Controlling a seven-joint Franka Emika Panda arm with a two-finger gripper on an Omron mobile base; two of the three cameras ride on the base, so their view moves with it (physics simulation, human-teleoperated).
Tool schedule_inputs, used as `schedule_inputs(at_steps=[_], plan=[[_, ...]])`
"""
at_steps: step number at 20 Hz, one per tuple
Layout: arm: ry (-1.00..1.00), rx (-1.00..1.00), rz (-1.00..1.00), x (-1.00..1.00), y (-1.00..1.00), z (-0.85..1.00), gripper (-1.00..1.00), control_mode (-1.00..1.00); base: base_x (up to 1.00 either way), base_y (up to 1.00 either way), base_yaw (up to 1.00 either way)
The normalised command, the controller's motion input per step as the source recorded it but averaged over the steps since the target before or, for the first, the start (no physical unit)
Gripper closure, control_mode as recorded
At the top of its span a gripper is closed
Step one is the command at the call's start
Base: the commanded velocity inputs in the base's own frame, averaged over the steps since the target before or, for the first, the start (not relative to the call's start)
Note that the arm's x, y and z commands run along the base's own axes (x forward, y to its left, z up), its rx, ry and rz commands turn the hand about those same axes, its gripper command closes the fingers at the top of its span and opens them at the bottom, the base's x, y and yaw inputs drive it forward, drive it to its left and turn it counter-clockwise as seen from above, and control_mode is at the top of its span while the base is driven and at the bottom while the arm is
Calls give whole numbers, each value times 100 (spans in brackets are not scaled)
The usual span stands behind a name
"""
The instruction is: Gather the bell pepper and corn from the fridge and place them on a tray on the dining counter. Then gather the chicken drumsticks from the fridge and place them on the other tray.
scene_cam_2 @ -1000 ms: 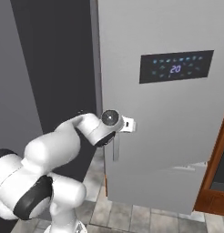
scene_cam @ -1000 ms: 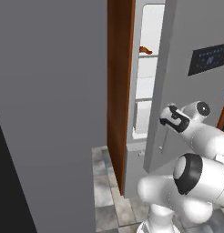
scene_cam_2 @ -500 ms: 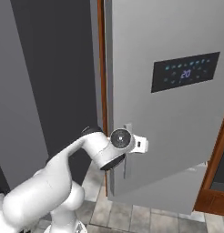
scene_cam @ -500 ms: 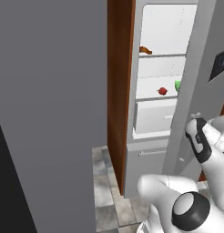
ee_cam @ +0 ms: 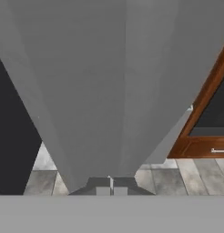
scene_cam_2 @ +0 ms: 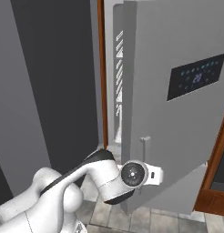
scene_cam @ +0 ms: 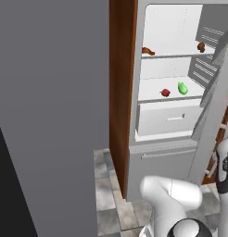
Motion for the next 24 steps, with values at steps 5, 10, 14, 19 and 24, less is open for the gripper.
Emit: schedule_inputs(at_steps=[5,10,14,19,24], plan=[[0,0,0,-80,-55,-4,100,-100,0,0,0],[0,0,0,-56,-42,0,100,-100,0,0,0],[-1,0,0,-82,-42,28,100,-100,0,0,0],[-10,0,0,-85,-35,72,100,-100,0,0,0],[-10,-2,1,-82,-9,100,100,-100,0,0,0]])
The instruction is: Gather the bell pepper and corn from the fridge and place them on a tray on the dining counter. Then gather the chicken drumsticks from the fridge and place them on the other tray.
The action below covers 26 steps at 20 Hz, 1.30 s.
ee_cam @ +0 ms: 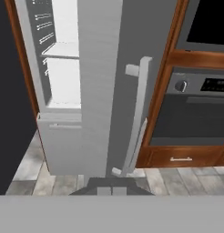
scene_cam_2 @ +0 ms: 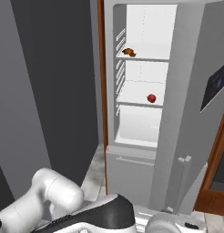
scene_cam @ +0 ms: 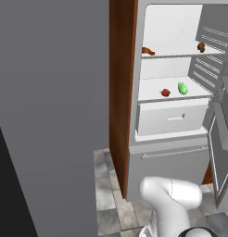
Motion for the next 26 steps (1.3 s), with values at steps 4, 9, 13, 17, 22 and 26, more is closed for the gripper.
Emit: schedule_inputs(at_steps=[4,9,13,17,22,26], plan=[[0,-13,0,-53,29,100,100,-100,0,0,0],[2,-25,0,-36,81,82,100,-100,0,0,0],[1,-29,0,-14,100,53,100,-100,0,0,0],[0,-28,-2,1,100,35,100,-100,0,0,0],[19,-11,-1,30,49,39,100,-100,0,0,0],[34,-2,0,57,19,28,100,-100,0,0,0]])
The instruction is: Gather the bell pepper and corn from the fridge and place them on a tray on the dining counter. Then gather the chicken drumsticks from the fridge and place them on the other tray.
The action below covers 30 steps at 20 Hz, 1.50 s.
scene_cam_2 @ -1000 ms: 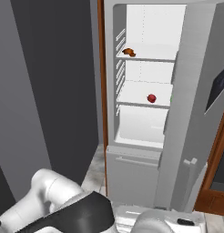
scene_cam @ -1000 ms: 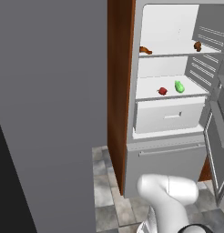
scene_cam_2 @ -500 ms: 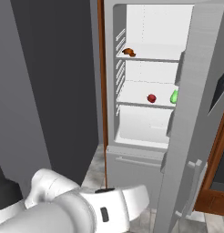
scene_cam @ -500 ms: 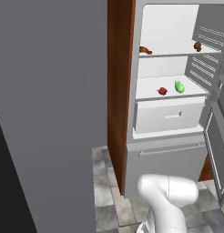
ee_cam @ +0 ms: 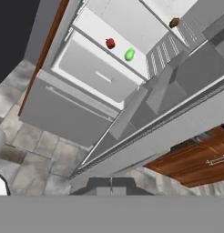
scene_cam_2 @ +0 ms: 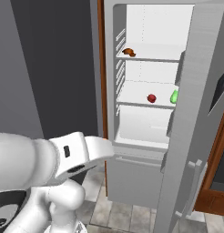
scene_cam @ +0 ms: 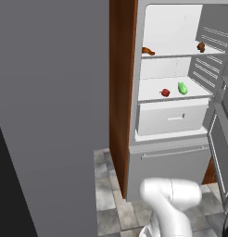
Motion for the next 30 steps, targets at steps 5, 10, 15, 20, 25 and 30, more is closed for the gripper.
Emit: schedule_inputs(at_steps=[5,10,15,20,25,30], plan=[[37,0,0,59,13,13,-100,-100,0,0,0],[19,-4,0,4,0,6,-100,-100,0,0,0],[0,-14,0,3,0,0,-100,-100,0,0,0],[-4,-22,0,31,0,-5,-100,-100,0,0,0],[-5,-16,4,26,-33,-6,-100,-100,0,0,0],[2,0,-1,33,-60,-4,-100,-100,0,0,0]])
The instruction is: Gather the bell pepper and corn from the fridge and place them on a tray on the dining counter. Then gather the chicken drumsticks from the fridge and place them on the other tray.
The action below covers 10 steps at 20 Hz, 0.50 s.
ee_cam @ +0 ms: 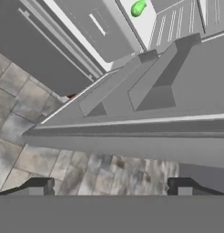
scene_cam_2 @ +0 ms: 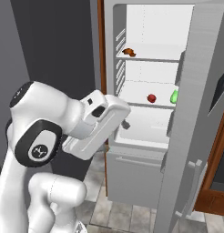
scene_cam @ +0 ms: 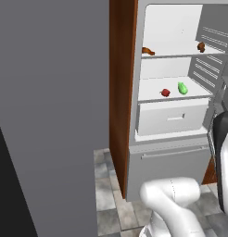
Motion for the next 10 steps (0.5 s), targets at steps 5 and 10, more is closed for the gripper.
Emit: schedule_inputs(at_steps=[5,10], plan=[[10,0,-4,72,-27,-1,-100,-100,0,0,0],[12,0,0,92,-12,-3,-100,-100,0,0,0]])
